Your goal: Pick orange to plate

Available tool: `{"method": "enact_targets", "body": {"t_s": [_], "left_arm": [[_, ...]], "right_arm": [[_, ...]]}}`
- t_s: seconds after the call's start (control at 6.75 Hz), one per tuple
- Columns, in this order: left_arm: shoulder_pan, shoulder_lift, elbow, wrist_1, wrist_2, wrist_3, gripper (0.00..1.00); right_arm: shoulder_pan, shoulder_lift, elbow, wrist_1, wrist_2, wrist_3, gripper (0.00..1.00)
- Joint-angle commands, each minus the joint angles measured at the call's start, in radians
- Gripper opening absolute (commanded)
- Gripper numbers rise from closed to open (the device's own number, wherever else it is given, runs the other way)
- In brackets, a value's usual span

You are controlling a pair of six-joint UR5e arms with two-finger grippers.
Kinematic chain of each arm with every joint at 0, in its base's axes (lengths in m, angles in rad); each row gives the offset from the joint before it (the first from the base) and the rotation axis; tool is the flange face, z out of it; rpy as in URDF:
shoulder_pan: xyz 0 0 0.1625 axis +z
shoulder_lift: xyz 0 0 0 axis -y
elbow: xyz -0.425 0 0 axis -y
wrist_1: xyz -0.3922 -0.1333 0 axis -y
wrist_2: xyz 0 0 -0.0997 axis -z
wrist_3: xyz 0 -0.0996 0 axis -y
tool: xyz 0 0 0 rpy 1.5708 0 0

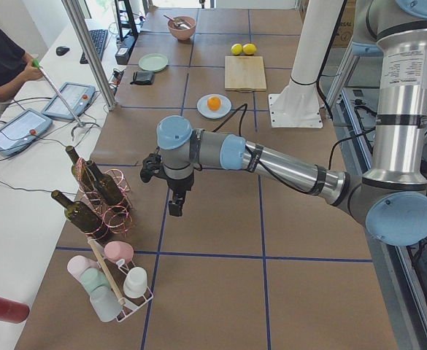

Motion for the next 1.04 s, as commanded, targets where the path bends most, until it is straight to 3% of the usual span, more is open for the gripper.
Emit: {"method": "enact_targets", "body": {"t_s": [0.0, 0.44, 0.89], "left_arm": [[-0.051, 0.006, -0.035, 0.111, 0.004, 0.128, 1.0], [-0.056, -0.002, 0.047, 0.139, -0.005, 0.255, 1.0], [-0.058, -0.003, 0.052, 0.14, -0.008, 0.261, 1.0]], "right_arm": [[-0.001, 0.006, -0.003, 0.0, 0.002, 0.001, 1.0], [0.0, -0.005, -0.002, 0.005, 0.005, 0.003, 1.0], [0.0, -0.025, 0.004, 0.011, 0.001, 0.009, 1.0]]}}
